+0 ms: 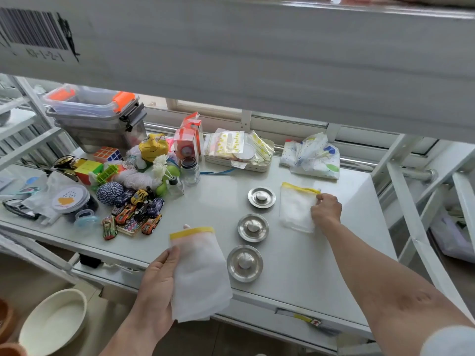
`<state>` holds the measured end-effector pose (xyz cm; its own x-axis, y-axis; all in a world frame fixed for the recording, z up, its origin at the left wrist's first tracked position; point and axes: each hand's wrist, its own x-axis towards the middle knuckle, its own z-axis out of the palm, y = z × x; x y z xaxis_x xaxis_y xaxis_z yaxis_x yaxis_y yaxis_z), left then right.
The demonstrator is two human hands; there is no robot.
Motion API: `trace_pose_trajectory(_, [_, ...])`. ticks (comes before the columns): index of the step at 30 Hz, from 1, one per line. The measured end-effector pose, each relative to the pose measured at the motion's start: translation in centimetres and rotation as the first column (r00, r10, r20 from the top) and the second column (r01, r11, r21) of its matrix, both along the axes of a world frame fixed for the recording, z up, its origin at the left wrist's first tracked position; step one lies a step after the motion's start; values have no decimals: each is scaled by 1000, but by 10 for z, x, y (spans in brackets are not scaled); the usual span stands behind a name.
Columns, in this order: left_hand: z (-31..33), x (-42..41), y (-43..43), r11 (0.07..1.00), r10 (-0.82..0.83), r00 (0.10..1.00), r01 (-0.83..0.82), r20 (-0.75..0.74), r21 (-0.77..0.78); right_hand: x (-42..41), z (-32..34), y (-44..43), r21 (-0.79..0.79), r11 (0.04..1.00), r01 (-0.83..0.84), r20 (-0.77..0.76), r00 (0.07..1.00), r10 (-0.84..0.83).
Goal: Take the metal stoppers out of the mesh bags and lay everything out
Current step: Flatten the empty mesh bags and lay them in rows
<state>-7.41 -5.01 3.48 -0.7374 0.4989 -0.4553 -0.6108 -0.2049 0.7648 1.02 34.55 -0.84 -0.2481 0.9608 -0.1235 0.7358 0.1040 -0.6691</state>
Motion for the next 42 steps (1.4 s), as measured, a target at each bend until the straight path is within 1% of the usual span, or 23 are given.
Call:
trace_pose_trajectory(2, [2,2,4,1000,-7,1000,7,12,1,2,6,-9,13,999,36,-24,999,-35])
trace_pose_trajectory(4, [5,5,8,1000,-29,999,29,15,1,5,18,-32,9,995,99,-124,988,-97])
trace_pose_trajectory(5, [7,7,12,999,-46,999,46,12,6,6,27,-51,-50,996,76,-216,973,-85])
trace_pose_trajectory(6, [9,9,15,998,-64,998,64,5,7,8,36,-76,-161,987,-7,-338,940,-49])
trace_pose_trajectory(7, [12,12,20,997,-78,997,78,-5,6,13,45,-107,-316,938,-141,-446,895,-16])
trace_pose_trajectory(8, [15,14,24,996,-87,996,87,-15,3,19,55,-138,-461,842,-280,-525,851,-4])
trace_pose_trajectory(9, [17,16,28,995,-99,995,99,-27,-4,27,62,-166,-558,735,-385,-564,826,5])
trace_pose_trajectory(10, [20,18,31,993,-119,992,119,-39,-14,35,66,-190,-606,647,-462,-591,806,22])
trace_pose_trajectory(11, [22,20,34,990,-142,989,141,-48,-22,43,64,-207,-619,598,-509,-609,792,43])
trace_pose_trajectory(12, [24,22,37,987,-159,986,158,-51,-27,49,62,-220,-621,576,-531,-630,776,36])
trace_pose_trajectory(14, [23,27,41,986,-166,985,165,-44,-23,60,54,-230,-652,578,-490,-646,758,-86])
trace_pose_trajectory(16, [21,32,44,982,-186,982,187,-11,10,69,52,-231,-682,572,-457,-664,714,-221])
trace_pose_trajectory(19, [19,37,46,971,-232,972,231,27,57,82,51,-229,-654,599,-461,-707,655,-268])
trace_pose_trajectory(23, [12,44,47,953,-298,954,297,4,61,100,48,-227,-631,620,-466,-746,582,-322])
trace_pose_trajectory(24, [11,46,46,950,-307,952,307,-2,55,102,49,-228,-625,636,-452,-746,585,-317])
trace_pose_trajectory(27, [7,50,43,946,-321,947,321,-2,42,108,47,-232,-611,691,-387,-721,632,-284])
trace_pose_trajectory(30, [4,52,42,958,-286,958,286,-5,17,114,47,-235,-634,694,-341,-689,656,-307])
trace_pose_trajectory(32, [3,51,40,966,-258,966,258,-7,4,120,51,-226,-639,726,-253,-662,661,-353])
trace_pose_trajectory(34, [4,50,37,972,-236,972,236,-10,1,129,51,-198,-587,804,-93,-617,695,-370])
trace_pose_trajectory(36, [6,51,33,976,-218,976,218,-12,17,138,50,-154,-461,887,22,-581,748,-321])
trace_pose_trajectory(39, [8,59,29,984,-175,985,175,-9,28,145,43,-78,-346,936,62,-526,813,-249])
trace_pose_trajectory(42, [7,68,26,990,-138,990,138,-6,31,133,44,-16,-293,955,52,-522,828,-206])
